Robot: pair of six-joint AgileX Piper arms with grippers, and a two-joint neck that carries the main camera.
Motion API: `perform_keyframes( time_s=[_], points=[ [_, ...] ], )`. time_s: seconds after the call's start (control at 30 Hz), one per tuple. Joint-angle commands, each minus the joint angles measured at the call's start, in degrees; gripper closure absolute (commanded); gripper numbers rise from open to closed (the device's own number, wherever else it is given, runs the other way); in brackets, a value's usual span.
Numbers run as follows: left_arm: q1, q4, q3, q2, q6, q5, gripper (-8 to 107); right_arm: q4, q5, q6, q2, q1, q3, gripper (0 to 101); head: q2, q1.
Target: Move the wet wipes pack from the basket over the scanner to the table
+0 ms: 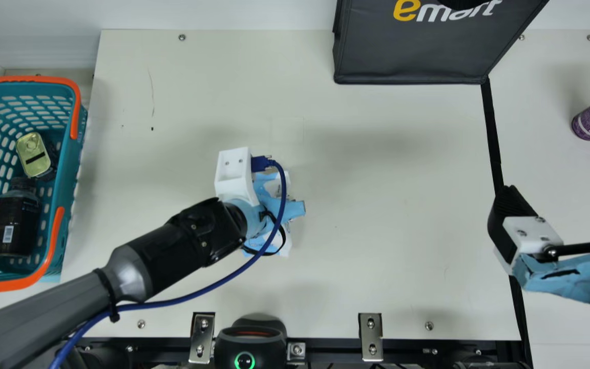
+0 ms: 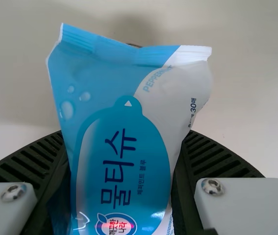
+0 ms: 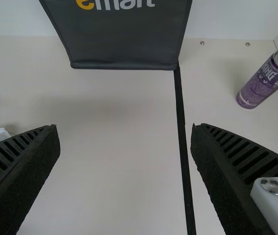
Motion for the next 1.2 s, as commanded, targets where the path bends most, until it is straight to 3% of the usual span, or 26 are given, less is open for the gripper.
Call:
perform_keyframes(
  time_s=[0.0,0.3,0.73,0.97,1.17],
  points=[
    [0.4,-3.8,-0.4,0.0,3.3,1.6,107,0.0,0.0,0.0,0.0,0.0,0.0,6,0.1,-1.7],
    [2.4,-12.1,-2.9,0.9,10.9,8.0,107,0.0,0.0,0.0,0.0,0.0,0.0,6,0.1,-1.7],
    [4.3,-17.9,-5.7,1.7,16.1,16.0,107,0.0,0.0,0.0,0.0,0.0,0.0,6,0.1,-1.7],
    [4.4,-17.3,-7.3,2.1,16.0,14.8,107,0.0,0.0,0.0,0.0,0.0,0.0,6,0.1,-1.7],
    [2.7,-14.1,-12.0,5.1,13.4,12.0,107,0.0,0.0,0.0,0.0,0.0,0.0,6,0.1,-1.7]
  ],
)
